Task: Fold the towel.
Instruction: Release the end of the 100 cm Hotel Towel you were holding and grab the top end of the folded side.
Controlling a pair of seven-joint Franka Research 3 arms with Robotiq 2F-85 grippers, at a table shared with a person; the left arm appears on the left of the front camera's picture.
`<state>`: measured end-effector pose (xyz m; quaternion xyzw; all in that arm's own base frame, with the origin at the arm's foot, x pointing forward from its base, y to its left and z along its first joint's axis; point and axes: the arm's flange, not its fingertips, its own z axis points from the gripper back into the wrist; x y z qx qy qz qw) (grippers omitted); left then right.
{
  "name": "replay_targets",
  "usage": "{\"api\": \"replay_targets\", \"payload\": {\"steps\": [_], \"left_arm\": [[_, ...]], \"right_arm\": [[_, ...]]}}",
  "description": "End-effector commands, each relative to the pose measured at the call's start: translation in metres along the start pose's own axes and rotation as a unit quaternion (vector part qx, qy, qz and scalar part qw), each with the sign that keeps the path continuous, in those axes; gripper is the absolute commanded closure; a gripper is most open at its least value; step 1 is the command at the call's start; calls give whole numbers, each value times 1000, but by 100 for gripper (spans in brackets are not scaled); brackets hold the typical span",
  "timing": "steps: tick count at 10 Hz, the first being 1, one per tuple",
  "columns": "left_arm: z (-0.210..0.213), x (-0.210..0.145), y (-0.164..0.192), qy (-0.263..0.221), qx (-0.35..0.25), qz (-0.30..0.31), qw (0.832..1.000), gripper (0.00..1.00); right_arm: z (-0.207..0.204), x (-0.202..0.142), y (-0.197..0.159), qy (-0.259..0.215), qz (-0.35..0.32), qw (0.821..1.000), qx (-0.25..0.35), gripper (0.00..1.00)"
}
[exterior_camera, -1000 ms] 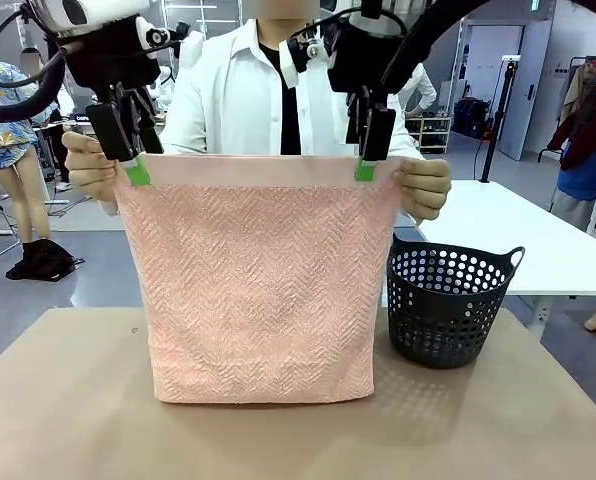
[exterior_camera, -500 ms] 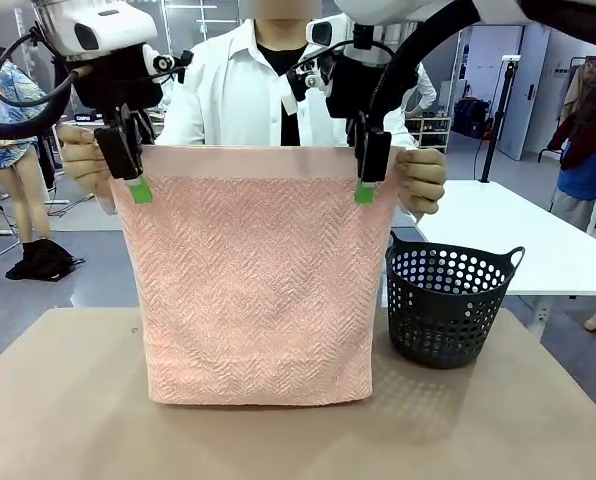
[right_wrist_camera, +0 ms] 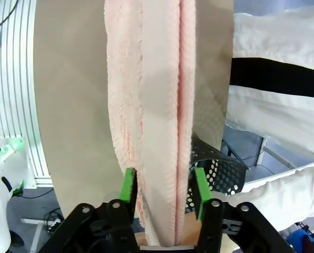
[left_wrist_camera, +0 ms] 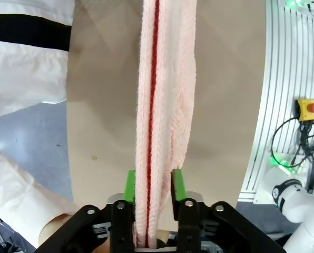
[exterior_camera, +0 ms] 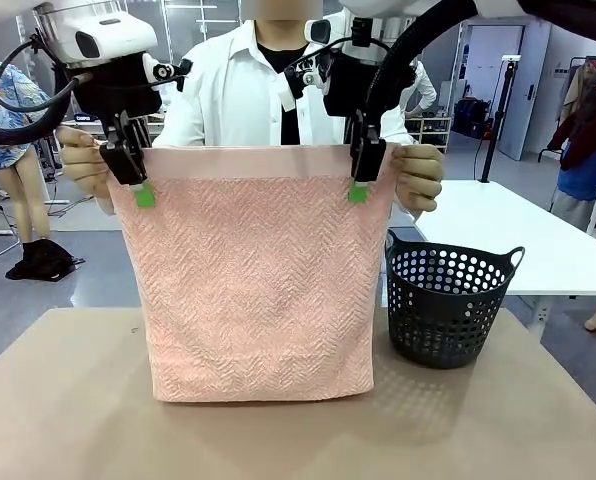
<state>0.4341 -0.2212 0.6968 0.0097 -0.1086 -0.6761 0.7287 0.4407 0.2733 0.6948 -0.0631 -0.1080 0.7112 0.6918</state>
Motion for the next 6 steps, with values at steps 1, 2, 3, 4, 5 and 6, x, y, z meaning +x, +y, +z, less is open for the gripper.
{"api": "replay_targets", "payload": {"steps": [1,2,3,4,5,6], "left_arm": [[4,-3,-4,11,-4,5,1000,100],[5,-3,-4,10,-3,6,1000,100],[5,-3,-4,9,-3,5,1000,100],[5,-3,-4,10,-4,6,1000,100],[5,-5,-4,9,-5,9,1000,100],[4,-8,-3,6,-2,21,1000,100]], "right_arm": [[2,3,-3,-5,-14,1000,12,87],[2,3,-3,-4,-16,1000,12,97],[2,3,-4,-3,-17,1000,12,100],[1,4,-4,-3,-17,1000,13,100],[0,2,-5,-5,-23,1000,13,100],[-3,-5,-9,-11,-42,999,15,100]]}}
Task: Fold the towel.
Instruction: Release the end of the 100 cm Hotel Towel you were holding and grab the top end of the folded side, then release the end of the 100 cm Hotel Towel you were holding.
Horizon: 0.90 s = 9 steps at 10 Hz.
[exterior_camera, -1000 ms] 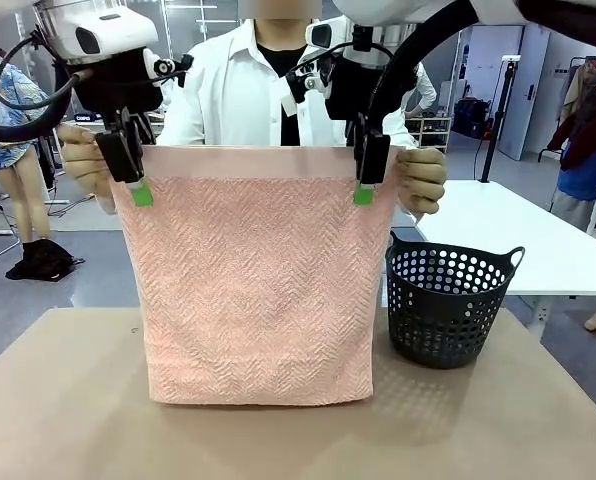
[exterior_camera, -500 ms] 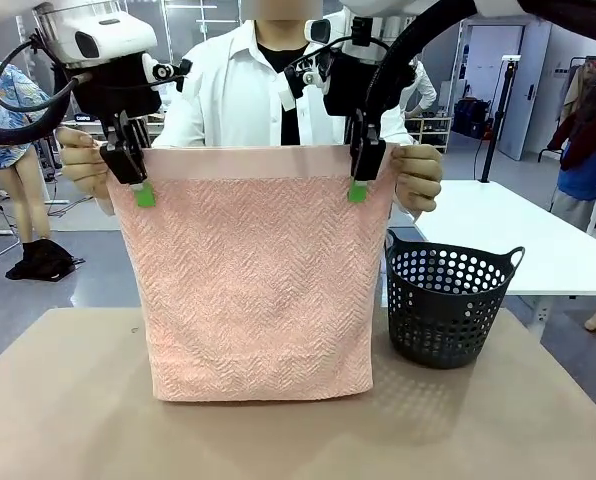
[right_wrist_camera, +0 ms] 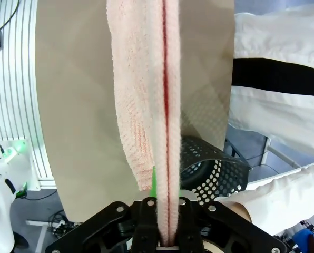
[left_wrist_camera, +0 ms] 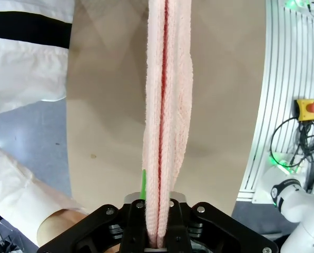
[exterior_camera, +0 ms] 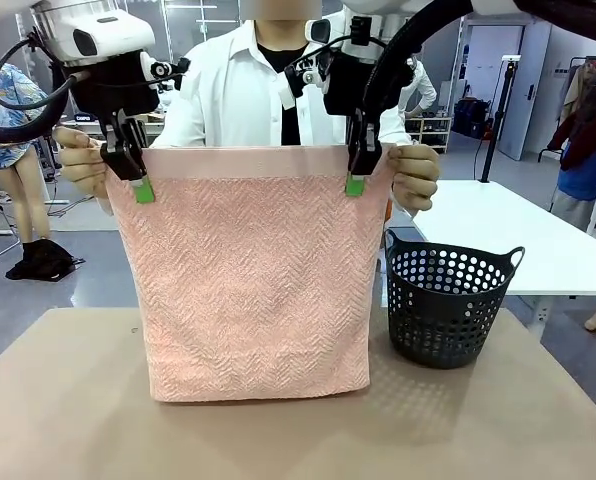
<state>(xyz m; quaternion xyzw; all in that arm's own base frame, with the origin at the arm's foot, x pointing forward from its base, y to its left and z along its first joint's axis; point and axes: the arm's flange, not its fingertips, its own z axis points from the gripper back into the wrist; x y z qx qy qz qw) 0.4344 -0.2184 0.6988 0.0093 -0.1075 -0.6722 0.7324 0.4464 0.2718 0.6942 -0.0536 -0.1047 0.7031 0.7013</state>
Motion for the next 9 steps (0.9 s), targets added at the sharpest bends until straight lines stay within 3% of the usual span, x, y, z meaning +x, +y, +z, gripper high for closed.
{"api": "replay_targets", "payload": {"steps": [1,9], "left_arm": [[0,1,0,0,0,-4,1000,100],[0,1,0,0,0,-4,1000,100]], "right_arm": [[2,2,2,3,9,1000,-3,100],[2,2,2,3,9,1000,-3,100]]}}
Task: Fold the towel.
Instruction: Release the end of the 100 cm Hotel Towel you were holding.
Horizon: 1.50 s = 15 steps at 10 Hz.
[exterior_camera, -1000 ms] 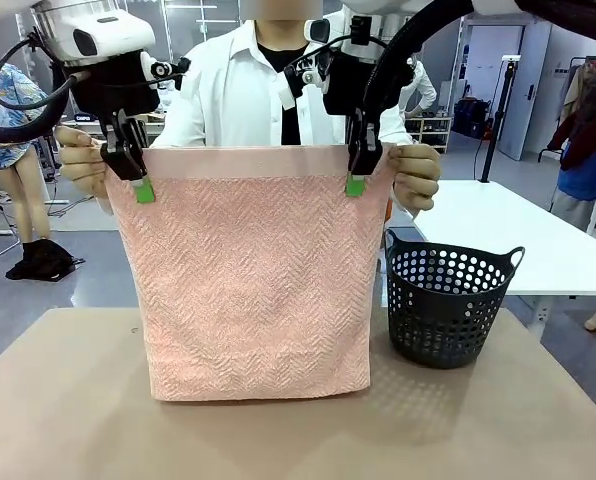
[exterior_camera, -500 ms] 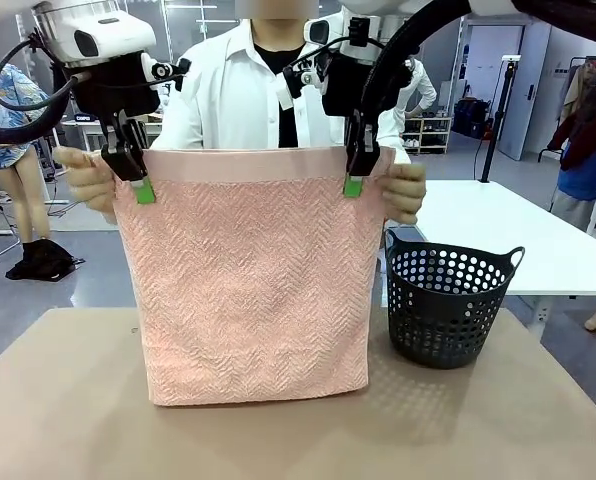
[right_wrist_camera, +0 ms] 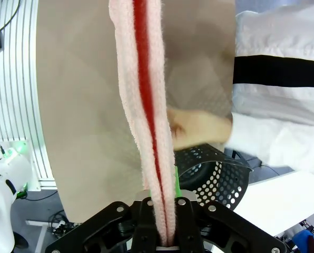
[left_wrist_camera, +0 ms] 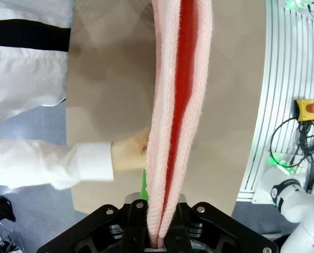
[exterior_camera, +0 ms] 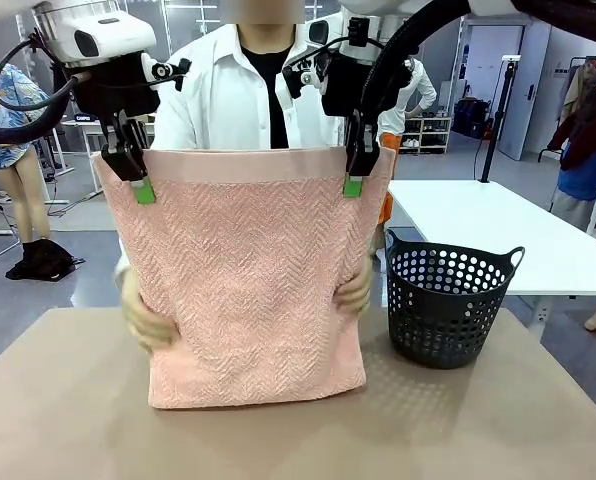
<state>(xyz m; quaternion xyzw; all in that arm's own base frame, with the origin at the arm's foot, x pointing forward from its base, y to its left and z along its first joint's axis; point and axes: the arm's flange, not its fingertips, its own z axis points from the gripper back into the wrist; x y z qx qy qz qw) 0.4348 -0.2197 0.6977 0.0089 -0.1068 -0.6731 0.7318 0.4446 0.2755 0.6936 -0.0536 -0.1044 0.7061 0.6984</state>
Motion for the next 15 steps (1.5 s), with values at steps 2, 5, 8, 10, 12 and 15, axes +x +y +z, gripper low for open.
{"api": "replay_targets", "payload": {"steps": [2,5,8,10,12,15], "left_arm": [[1,0,-1,0,1,-3,1000,100],[1,0,-1,0,1,-3,1000,100],[1,0,-1,0,1,-3,1000,100],[1,0,-1,0,1,-3,1000,100],[1,0,-1,0,1,-3,1000,100],[1,0,-1,0,1,-3,1000,100]], "right_arm": [[2,-2,0,3,5,1000,-4,100],[2,-2,0,3,5,1000,-4,100],[2,-2,0,3,5,1000,-4,100],[2,-2,0,3,5,1000,-4,100],[2,-2,0,3,5,1000,-4,100],[2,-2,0,3,5,1000,-4,100]]}}
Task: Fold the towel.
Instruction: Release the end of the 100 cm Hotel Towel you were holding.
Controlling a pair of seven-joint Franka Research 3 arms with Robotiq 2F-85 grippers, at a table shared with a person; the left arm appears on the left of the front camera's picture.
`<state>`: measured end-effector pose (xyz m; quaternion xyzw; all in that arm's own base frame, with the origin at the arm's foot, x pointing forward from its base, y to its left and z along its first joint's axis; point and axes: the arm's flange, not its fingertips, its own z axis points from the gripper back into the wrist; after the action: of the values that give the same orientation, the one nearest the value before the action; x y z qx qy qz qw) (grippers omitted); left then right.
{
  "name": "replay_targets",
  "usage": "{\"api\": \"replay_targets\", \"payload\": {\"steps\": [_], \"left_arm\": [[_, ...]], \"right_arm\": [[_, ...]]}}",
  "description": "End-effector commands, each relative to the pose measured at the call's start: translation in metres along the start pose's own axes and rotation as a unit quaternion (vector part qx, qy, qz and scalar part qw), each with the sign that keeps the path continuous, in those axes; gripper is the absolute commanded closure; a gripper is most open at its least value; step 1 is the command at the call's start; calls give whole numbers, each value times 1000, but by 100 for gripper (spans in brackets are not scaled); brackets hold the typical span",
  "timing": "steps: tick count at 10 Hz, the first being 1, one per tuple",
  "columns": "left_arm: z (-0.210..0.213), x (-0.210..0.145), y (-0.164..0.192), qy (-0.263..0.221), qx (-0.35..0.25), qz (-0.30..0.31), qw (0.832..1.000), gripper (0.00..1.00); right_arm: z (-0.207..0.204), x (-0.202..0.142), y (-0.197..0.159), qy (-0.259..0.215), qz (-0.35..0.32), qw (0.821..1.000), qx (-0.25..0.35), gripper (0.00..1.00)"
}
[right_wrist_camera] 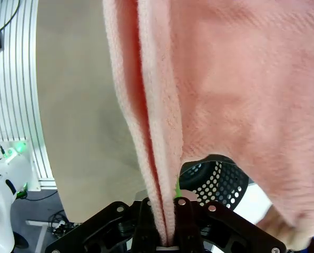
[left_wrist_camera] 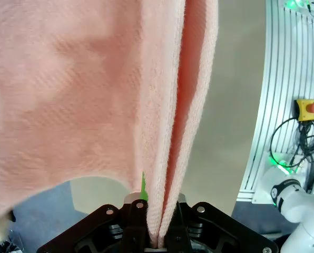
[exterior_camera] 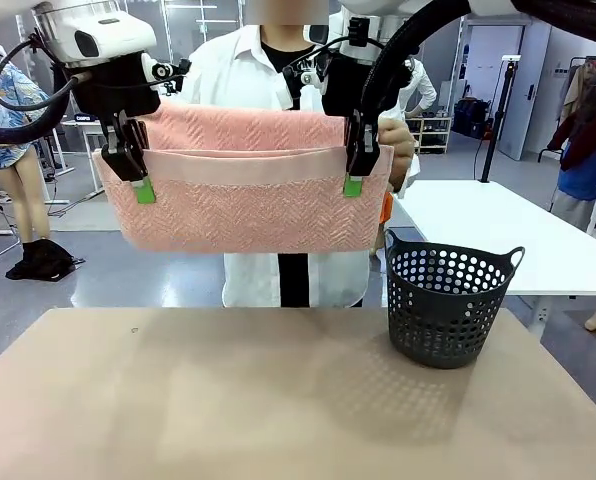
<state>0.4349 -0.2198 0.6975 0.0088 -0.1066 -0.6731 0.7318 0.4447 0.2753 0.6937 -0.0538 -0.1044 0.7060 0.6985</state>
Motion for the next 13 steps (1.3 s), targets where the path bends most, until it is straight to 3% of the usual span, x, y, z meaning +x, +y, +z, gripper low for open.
{"api": "replay_targets", "payload": {"steps": [1,13], "left_arm": [[1,-1,-1,0,1,-3,1000,100],[1,-1,-1,0,1,-3,1000,100]], "right_arm": [[2,-2,0,3,5,1000,-3,100],[2,-2,0,3,5,1000,-3,100]]}}
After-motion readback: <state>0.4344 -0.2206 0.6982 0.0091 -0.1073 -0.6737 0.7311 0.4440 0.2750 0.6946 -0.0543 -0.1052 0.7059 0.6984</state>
